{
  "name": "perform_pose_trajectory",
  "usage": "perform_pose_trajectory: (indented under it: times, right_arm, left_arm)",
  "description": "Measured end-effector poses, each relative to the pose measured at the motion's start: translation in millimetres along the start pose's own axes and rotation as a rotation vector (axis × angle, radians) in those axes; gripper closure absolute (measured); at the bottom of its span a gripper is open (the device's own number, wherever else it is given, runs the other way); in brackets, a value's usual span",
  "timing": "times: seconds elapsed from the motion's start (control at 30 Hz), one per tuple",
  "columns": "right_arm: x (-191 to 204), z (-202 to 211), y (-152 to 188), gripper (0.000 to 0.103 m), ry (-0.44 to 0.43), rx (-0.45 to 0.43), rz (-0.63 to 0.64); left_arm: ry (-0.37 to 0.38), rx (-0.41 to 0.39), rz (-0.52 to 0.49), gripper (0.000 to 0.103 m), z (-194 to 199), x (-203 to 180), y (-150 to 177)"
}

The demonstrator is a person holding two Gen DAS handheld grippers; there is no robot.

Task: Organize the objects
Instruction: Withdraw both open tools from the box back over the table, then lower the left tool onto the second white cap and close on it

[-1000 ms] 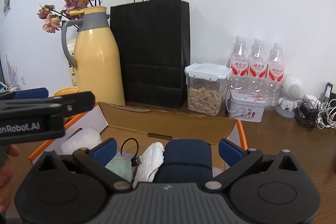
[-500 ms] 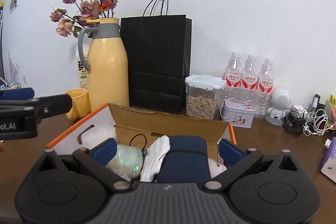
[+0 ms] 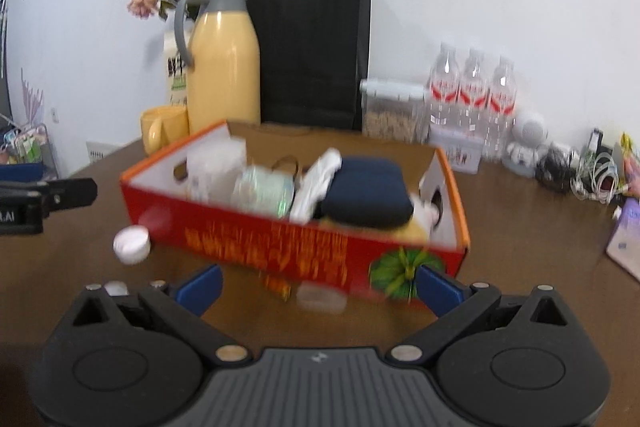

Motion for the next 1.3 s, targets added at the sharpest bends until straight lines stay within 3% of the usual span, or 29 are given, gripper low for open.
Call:
perform_pose_trajectory:
  times: [0.23,0.47,0.7,0.83,0.87,0.9,0.97,1.3]
  right_arm:
    - [5.0,-4.0,38.2,0.000,-0.011,0.063,-0.019]
    - [5.7,-11.6,49.7,0.000,-0.015,0.078,-0.038]
    - [3.8,-16.6,54.1,0.000,-0.028,0.088,-0.066]
    - [2.1,-17.9,54.7,0.000,-0.039,0.092,-0.085]
    - [2.3,-18.4,54.9,0.000,-0.042,0.095,-0.087]
    - [2.6,-18.9,55.2,0.000,-0.044,0.099,-0.087]
    - [3.8,-19.9,55.5,0.000,-0.049,0.104,-0.087]
    - [2.3,-23.0,56.9,0.000,-0.052,0.121,-0.101]
  left_arm:
    - [-0.009,0.096,-0.023,0.000,0.5,2.7,39.5]
    - [-0.015,0.180,-0.036,0.000,-14.2,-1.0,67.4]
    - [0.010,0.195,-0.028,0.001,-29.1,-10.1,72.8]
    - [0.046,0.218,-0.015,0.038,-31.8,-12.9,75.1]
    - [0.050,0.213,-0.014,0.059,-31.4,-13.6,74.6]
    - [0.066,0.206,-0.017,0.071,-30.0,-15.3,73.9]
    - [0.095,0.204,-0.024,0.074,-28.0,-19.6,74.3]
    - [0.095,0.128,-0.037,0.074,-18.8,-25.7,48.6]
Point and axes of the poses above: each gripper's, at about its wrist camera, not at the fingertips, and z roughly against the way its jaws point, x to its left, y to its underside, the point moved 9 cm from there along -z, roughly the way its jaws point, and after that the axes turned 4 degrees about z, right-handed, at the moved point
